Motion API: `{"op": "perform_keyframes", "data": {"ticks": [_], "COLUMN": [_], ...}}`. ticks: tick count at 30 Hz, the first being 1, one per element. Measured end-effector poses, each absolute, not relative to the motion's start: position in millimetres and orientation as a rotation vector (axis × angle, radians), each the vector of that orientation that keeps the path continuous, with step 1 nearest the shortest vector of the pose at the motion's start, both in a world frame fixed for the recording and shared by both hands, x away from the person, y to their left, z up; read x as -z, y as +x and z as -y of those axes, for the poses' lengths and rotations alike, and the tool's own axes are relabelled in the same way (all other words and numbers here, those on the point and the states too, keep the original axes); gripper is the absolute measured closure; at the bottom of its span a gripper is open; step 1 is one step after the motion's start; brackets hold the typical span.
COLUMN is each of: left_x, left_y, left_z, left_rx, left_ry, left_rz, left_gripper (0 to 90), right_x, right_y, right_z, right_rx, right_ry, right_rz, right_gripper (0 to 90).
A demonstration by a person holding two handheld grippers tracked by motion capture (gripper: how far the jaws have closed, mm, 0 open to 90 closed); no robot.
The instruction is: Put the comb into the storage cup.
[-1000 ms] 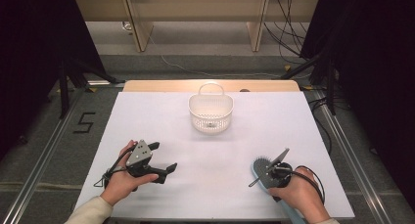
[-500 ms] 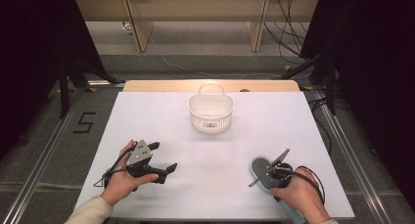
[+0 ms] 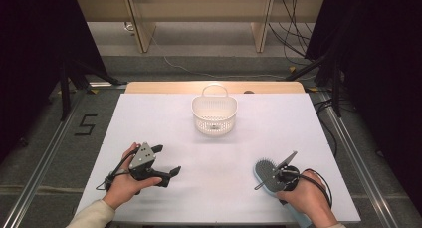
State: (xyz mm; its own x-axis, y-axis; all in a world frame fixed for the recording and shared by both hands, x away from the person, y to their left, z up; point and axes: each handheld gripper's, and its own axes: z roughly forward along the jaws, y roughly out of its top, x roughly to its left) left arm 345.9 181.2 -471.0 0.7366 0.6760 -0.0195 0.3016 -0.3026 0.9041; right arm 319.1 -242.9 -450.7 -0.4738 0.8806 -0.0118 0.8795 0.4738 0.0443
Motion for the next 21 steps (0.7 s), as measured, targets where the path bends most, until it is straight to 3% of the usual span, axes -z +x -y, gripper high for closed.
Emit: {"op": "perform_keyframes", "data": {"ticks": [21], "left_x": [472.1], "left_y": [346.0], "left_z": [-180.4], "left_rx": [-0.450], "left_ry": [1.903], "left_rz": [-0.750], "left_gripper": [2.8], "right_x": [450.1], "right_y": [314.8], "right_z": [252.1], "right_rx": [-0.154], "right_ry": [1.595], "right_rz": [-2.675], "right_gripper": [70.6]}}
